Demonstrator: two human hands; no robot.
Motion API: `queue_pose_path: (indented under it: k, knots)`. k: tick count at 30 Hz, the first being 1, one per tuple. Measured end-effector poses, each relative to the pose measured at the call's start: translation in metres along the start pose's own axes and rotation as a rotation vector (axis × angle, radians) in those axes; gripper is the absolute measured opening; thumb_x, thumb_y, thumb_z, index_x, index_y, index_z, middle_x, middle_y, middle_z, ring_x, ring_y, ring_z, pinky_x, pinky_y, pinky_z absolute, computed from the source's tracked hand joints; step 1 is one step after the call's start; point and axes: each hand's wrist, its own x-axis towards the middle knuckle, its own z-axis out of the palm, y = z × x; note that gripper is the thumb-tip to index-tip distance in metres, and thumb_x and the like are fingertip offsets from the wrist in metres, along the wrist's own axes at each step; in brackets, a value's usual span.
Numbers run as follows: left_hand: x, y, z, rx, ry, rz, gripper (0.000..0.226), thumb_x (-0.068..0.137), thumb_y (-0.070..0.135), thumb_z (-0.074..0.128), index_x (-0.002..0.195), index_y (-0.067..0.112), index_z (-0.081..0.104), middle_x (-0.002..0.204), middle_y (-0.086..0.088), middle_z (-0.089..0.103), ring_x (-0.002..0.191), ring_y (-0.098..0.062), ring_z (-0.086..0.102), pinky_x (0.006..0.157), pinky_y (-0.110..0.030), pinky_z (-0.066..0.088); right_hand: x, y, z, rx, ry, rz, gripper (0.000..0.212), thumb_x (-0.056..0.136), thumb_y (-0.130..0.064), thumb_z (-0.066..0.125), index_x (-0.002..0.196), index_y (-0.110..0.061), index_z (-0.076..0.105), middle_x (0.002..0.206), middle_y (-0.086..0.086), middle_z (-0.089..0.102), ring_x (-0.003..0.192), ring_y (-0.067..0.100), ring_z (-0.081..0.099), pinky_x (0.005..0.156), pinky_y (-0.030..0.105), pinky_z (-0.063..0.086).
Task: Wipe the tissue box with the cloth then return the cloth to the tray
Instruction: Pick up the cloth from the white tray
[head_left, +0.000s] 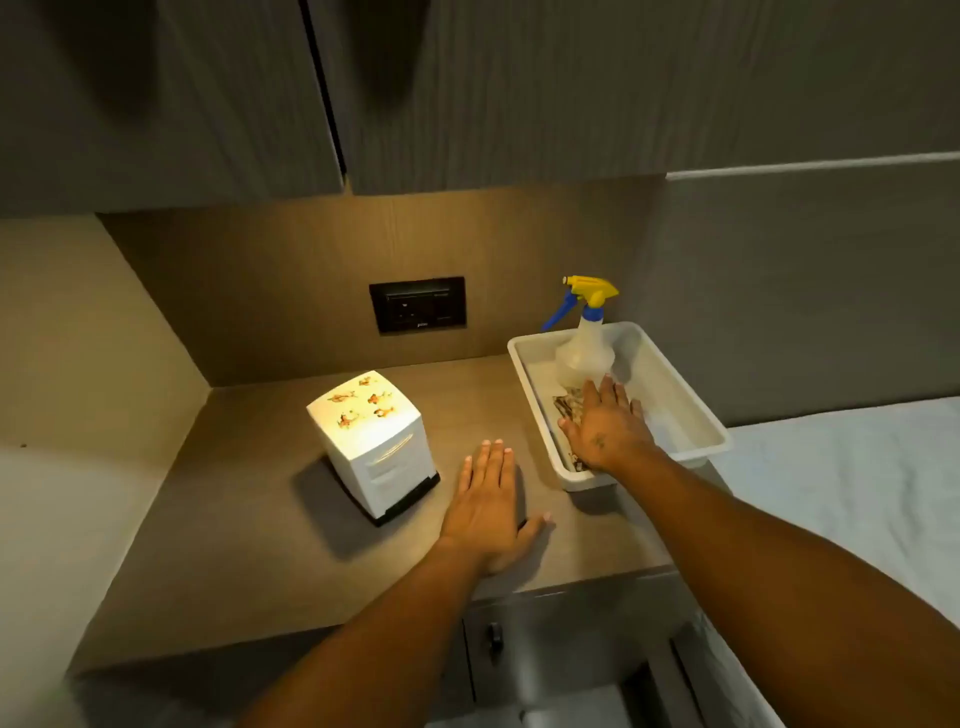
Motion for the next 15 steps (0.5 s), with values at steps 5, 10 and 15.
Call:
queue_pose_path:
  k: [5, 10, 15]
  knots:
    - [0.007, -0.003, 0.008, 0.014, 0.017, -0.007, 0.106, 0.089, 0.084, 0.013, 0.163, 0.010, -0.005, 0.171, -0.010, -0.011, 0.156, -0.025, -0.018, 0.126, -0.048, -0.008, 0.016, -0.004, 0.018, 0.045, -0.087, 0.094, 0.080, 0.089, -0.059, 0.043, 0.146, -0.014, 0.009, 0.154, 0.019, 0.018, 0.141, 0.040, 0.016, 0.112, 0.054, 0.013]
    - [0.008, -0.003, 0.009, 0.036, 0.017, -0.010, 0.105, 0.090, 0.083, 0.011, 0.163, 0.008, -0.003, 0.172, -0.011, -0.008, 0.157, -0.025, -0.017, 0.126, -0.048, -0.007, 0.025, -0.016, 0.018, 0.086, -0.207, 0.179, 0.081, 0.091, -0.050, 0.047, 0.148, -0.012, 0.002, 0.156, 0.022, 0.006, 0.143, 0.042, 0.004, 0.113, 0.055, 0.008]
    - [0.013, 0.000, 0.011, 0.051, 0.018, -0.002, 0.105, 0.091, 0.082, 0.013, 0.162, 0.007, -0.003, 0.172, -0.012, -0.009, 0.156, -0.026, -0.017, 0.126, -0.048, -0.009, 0.024, -0.018, 0.012, 0.095, -0.184, 0.228, 0.072, 0.090, -0.020, 0.054, 0.147, -0.015, 0.009, 0.153, 0.023, 0.010, 0.141, 0.043, 0.008, 0.113, 0.056, 0.015]
